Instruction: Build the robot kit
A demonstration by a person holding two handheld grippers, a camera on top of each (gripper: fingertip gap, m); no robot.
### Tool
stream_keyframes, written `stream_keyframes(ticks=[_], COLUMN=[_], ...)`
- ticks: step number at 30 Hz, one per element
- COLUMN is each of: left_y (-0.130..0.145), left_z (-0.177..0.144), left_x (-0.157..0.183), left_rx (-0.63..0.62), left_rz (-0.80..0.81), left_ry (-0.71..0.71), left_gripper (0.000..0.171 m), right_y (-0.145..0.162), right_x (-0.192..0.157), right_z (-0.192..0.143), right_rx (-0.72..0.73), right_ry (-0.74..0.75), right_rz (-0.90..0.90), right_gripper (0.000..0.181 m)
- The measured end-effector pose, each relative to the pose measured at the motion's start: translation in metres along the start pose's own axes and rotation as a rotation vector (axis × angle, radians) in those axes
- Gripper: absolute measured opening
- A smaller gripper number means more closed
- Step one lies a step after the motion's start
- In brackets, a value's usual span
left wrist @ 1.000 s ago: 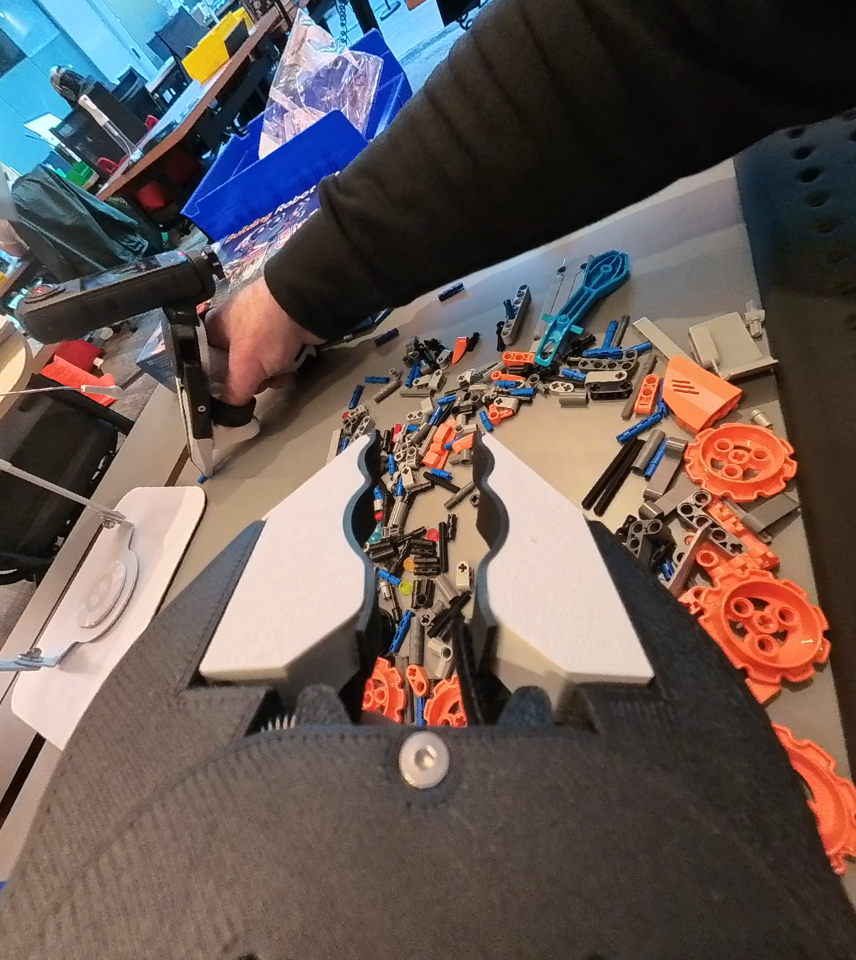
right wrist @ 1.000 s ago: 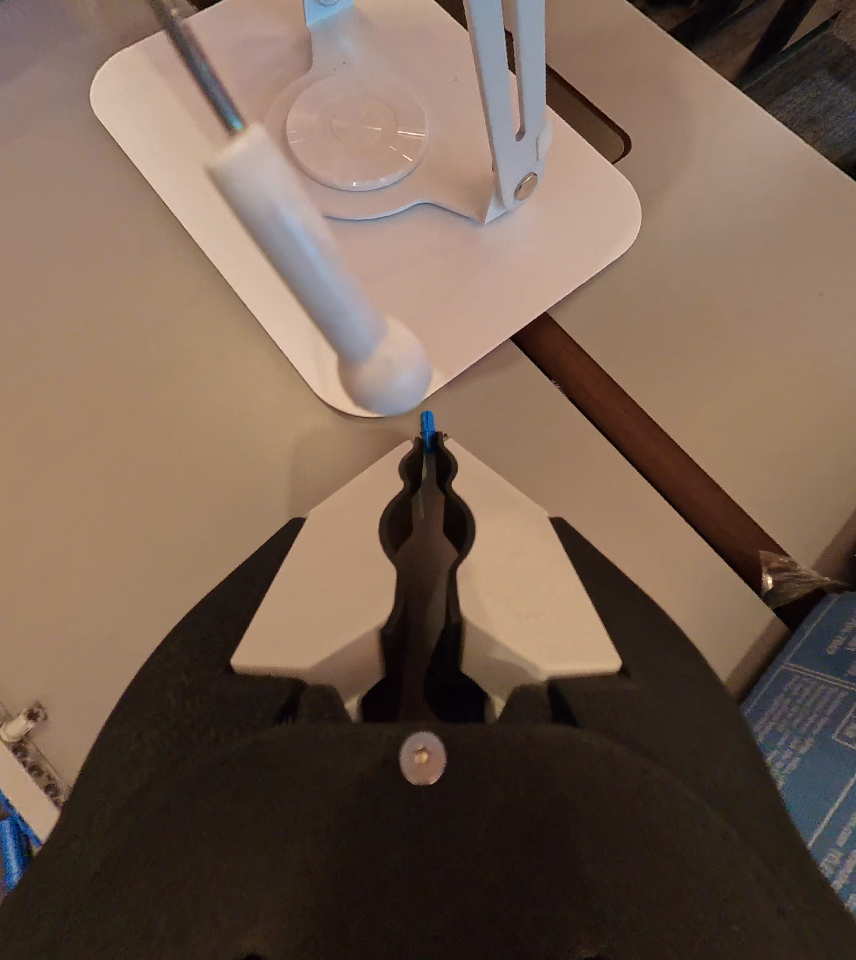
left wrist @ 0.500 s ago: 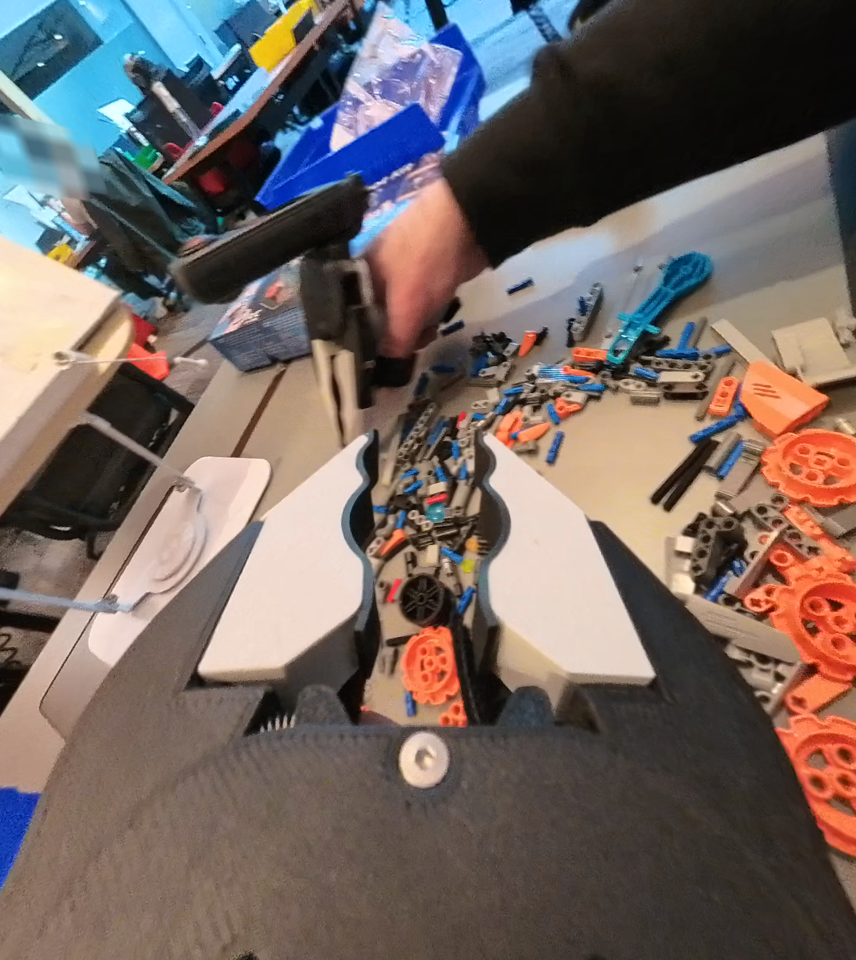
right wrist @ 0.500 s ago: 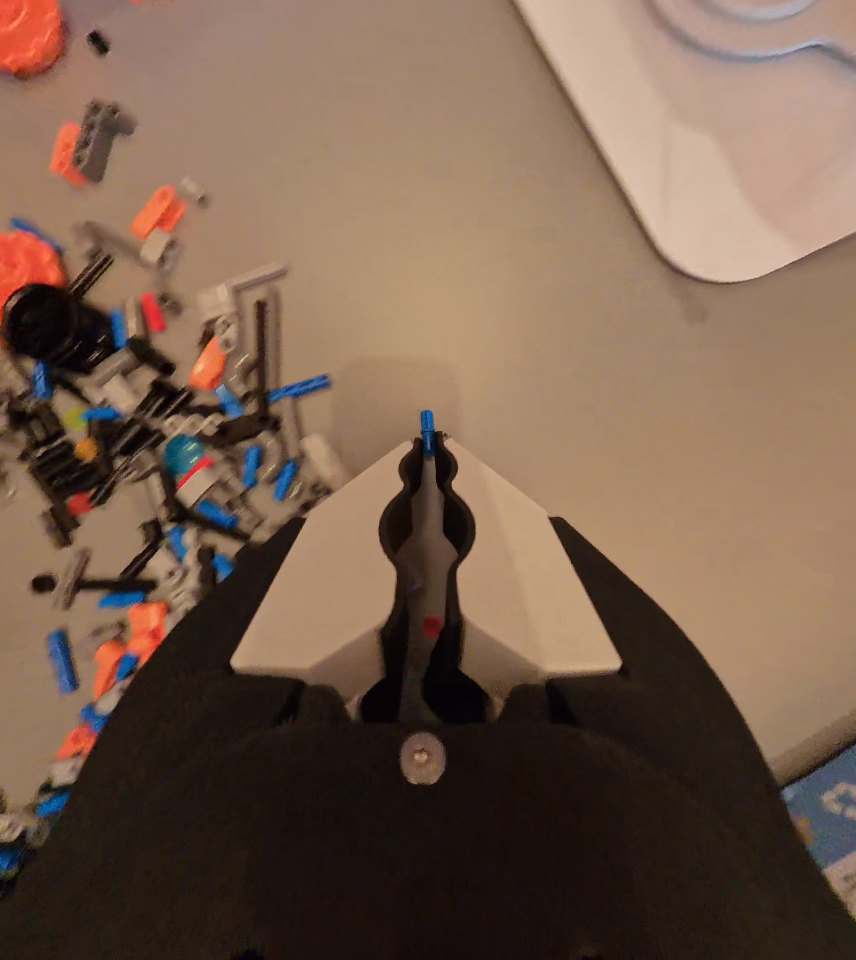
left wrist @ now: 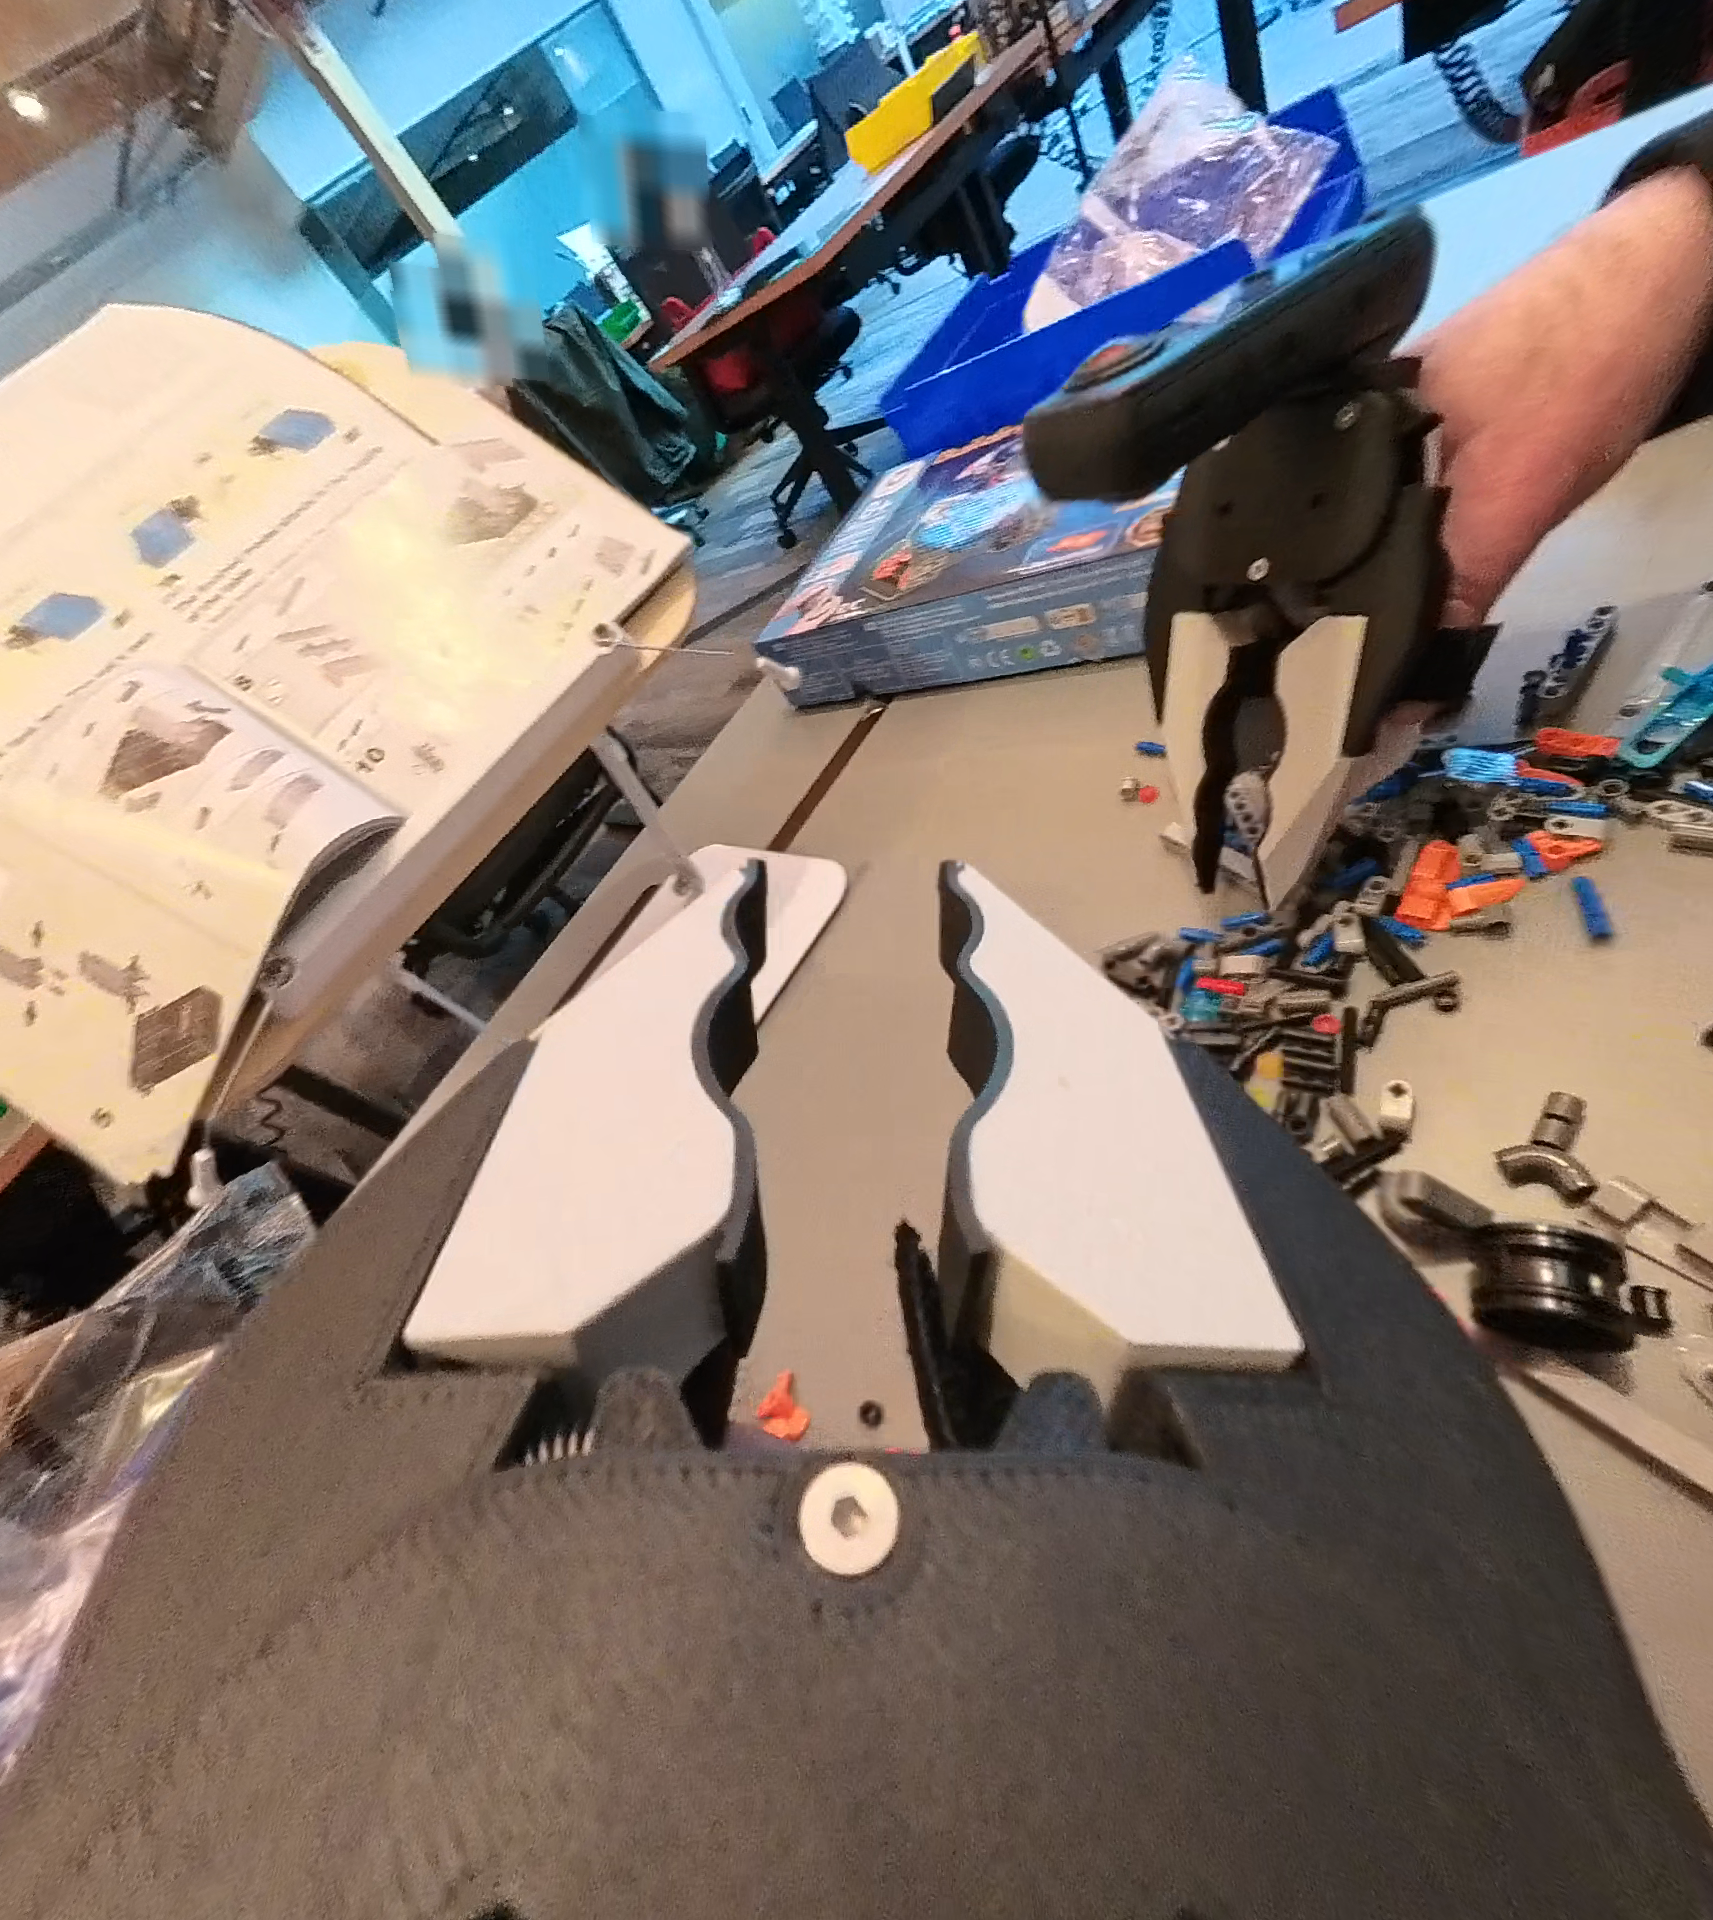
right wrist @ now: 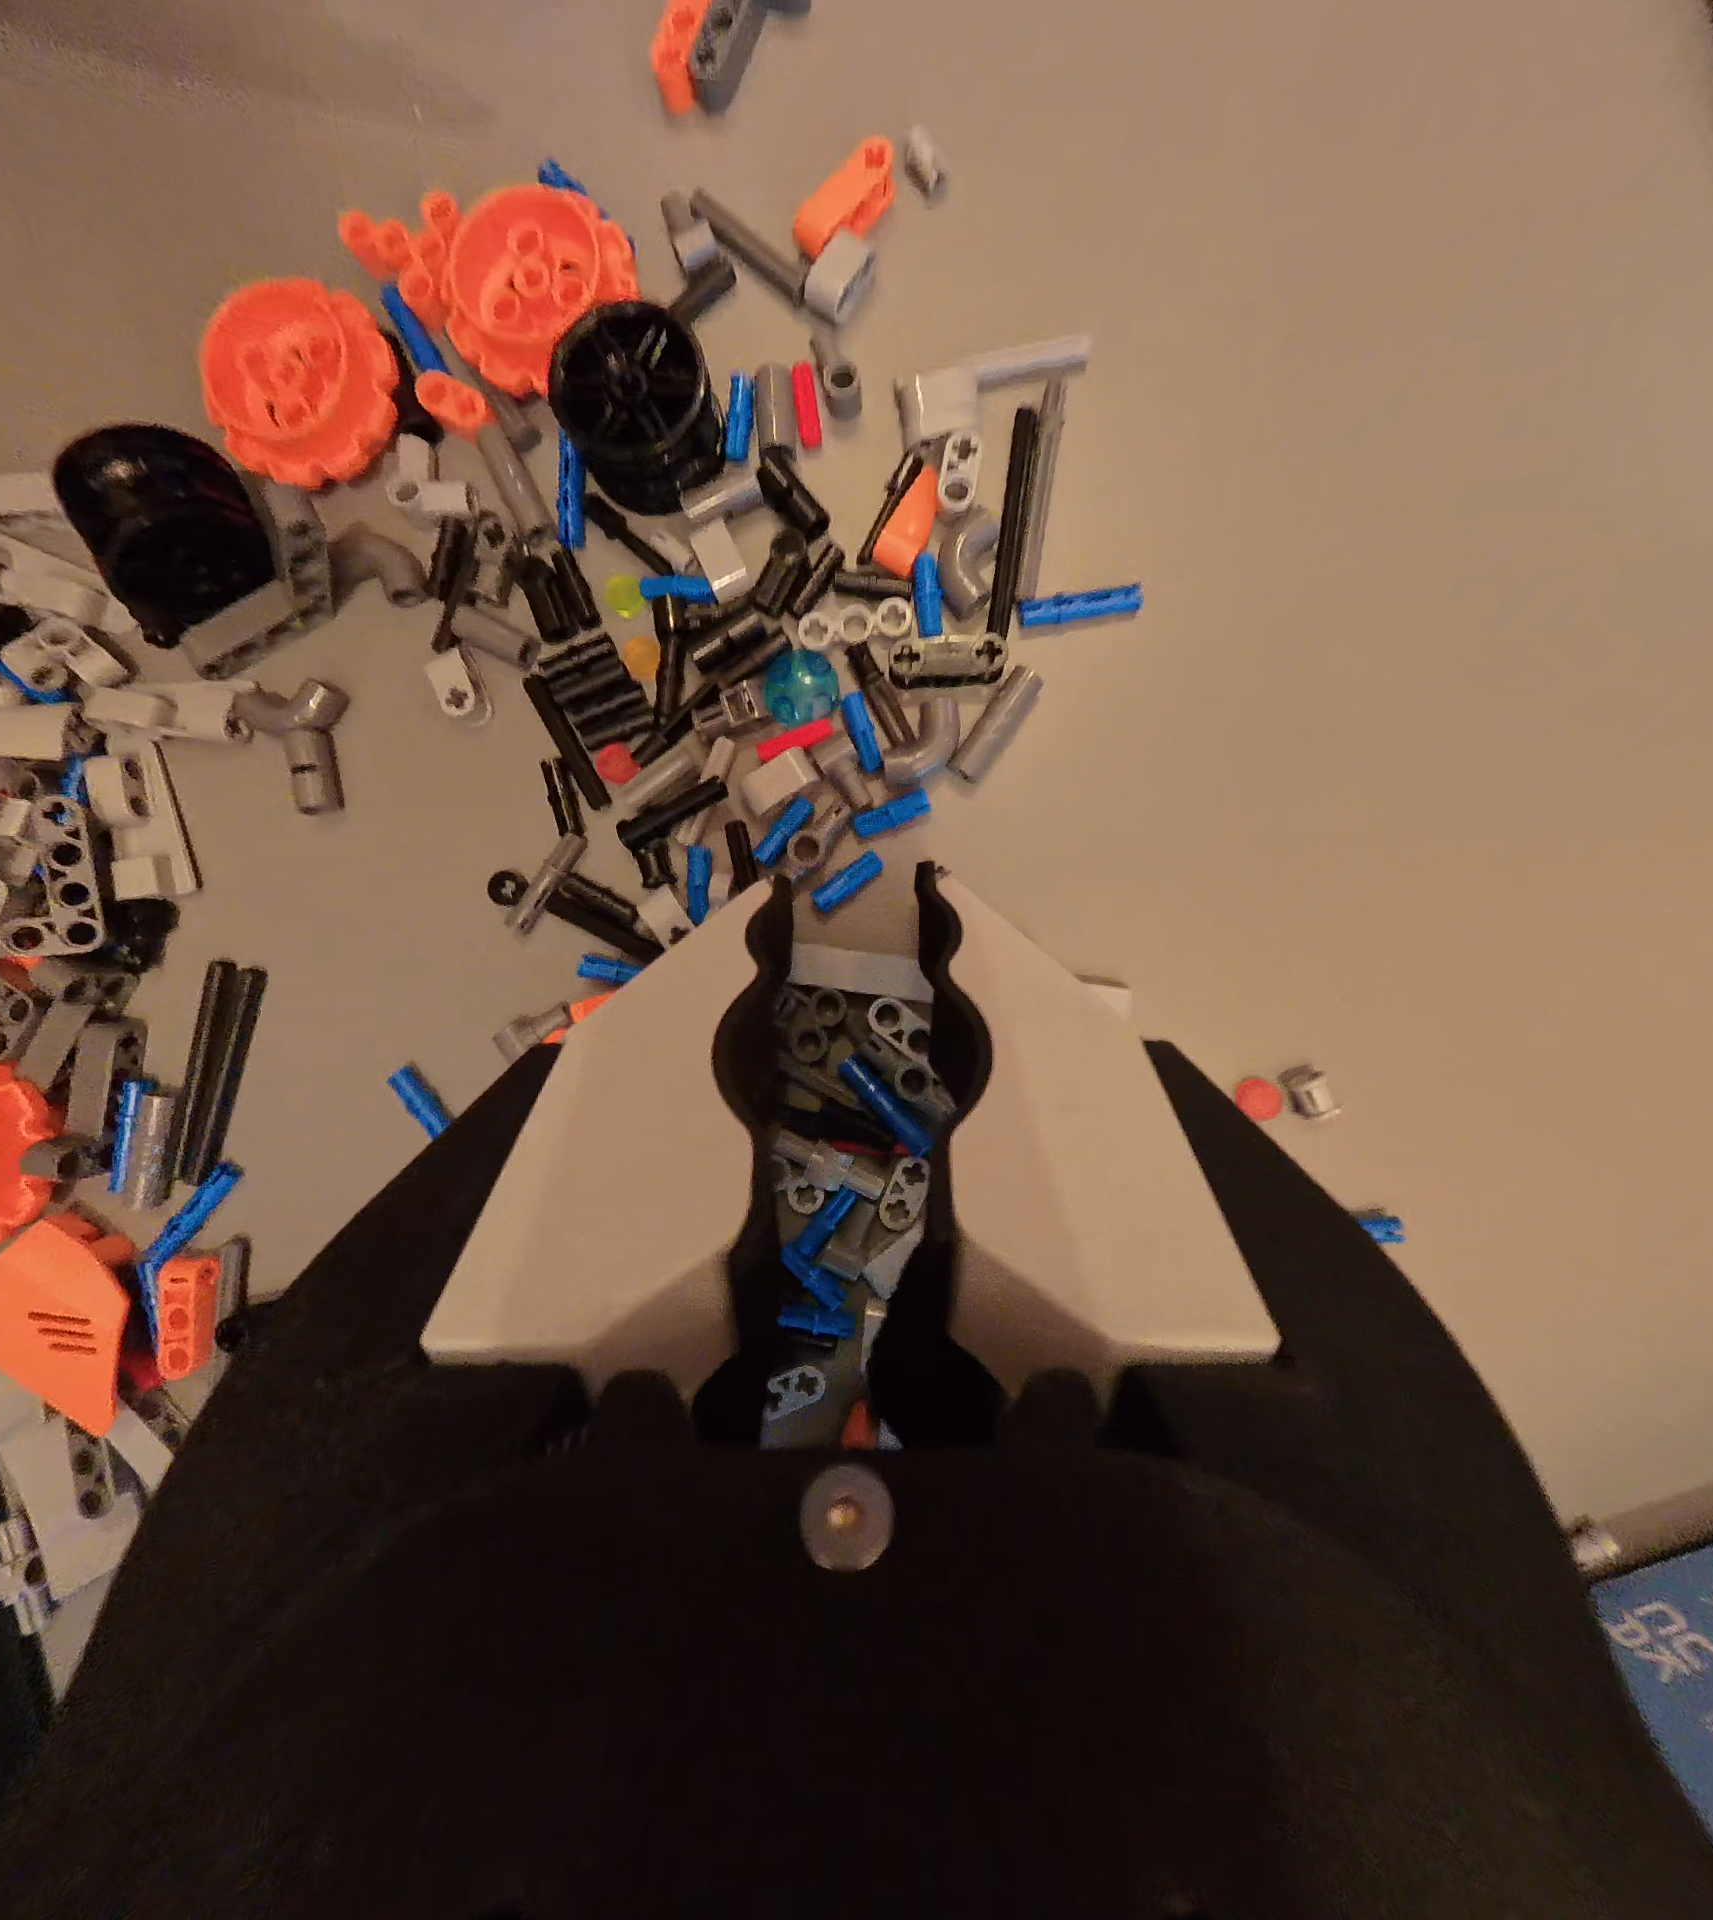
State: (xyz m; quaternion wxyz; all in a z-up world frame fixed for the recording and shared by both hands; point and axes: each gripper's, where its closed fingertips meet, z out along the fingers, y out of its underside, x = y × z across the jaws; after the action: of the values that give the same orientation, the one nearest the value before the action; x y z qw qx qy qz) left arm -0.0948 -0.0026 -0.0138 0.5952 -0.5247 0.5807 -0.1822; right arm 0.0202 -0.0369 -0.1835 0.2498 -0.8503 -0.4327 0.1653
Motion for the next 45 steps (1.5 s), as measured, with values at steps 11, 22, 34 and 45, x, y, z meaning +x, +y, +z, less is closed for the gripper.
stream_keyframes(ticks=[11,22,34,45], left_y=[0.009,0.019,0.017,0.022], left_z=[-0.012,0.016,0.033,0.035], left_x=[-0.031,0.027,0.073,0.081], left_rx=[-0.006,-0.057,-0.073,-0.077], left_rz=[-0.05,0.028,0.088,0.078], left_ry=[-0.039,0.12,0.222,0.256], left_gripper=[0.025,0.025,0.024,0.025], right_y=[-0.023,0.108,0.155,0.141], right_x=[0.005,-0.067,-0.061,-0.08], right_z=[-0.053,-0.103,-0.095,-0.083], right_rx=[0.109,-0.023,-0.017,0.014], right_ry=[0.069,0.131,0.12,0.023], right_rz=[-0.002,0.101,0.195,0.16], right_gripper=[0.028,0.025,0.024,0.022])
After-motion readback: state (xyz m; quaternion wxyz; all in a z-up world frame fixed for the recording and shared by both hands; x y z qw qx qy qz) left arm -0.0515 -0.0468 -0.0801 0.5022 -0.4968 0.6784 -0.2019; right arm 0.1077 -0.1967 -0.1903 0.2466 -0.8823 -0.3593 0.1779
